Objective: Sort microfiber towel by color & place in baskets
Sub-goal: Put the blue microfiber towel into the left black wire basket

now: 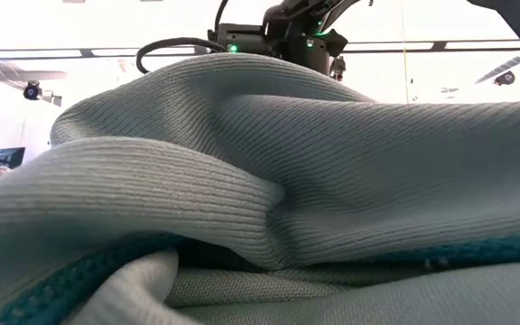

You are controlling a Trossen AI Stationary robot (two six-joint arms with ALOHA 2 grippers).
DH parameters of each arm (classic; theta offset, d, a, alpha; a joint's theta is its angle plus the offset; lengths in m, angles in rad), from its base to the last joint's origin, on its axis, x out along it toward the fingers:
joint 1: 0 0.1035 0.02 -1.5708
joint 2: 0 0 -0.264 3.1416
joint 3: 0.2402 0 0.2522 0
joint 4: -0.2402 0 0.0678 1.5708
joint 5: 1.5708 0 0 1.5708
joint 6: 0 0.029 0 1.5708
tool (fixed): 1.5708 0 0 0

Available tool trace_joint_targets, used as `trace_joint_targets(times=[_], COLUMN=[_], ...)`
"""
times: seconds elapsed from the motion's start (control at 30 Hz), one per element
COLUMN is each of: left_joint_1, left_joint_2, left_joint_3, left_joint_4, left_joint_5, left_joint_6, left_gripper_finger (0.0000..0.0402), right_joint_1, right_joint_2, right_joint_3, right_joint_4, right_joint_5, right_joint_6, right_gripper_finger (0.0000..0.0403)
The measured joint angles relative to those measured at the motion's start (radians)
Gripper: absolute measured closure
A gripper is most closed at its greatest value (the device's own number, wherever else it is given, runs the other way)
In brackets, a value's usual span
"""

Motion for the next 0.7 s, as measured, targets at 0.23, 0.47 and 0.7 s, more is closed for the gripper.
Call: trace_joint_targets(times=[0.23, 0.47, 0.7], left_joint_1=[0.000, 0.000, 0.000], left_joint_2=[0.000, 0.000, -0.003], left_joint_3=[0.000, 0.000, 0.000], left_joint_4=[0.000, 0.000, -0.006], left_joint_5=[0.000, 0.000, 0.000], left_joint_6=[0.000, 0.000, 0.009], left_gripper_finger=[0.0287, 0.0287, 0.0287], right_joint_1=[-0.003, -0.003, -0.003], right_joint_2=[-0.004, -0.004, -0.004], right_joint_3=[0.023, 0.044, 0.079], right_joint_4=[0.003, 0.002, -0.006], right_joint_5=[0.000, 0.000, 0.000], right_joint_6=[0.000, -0.007, -0.008], right_gripper_finger=[0.0292, 0.0353, 0.0388])
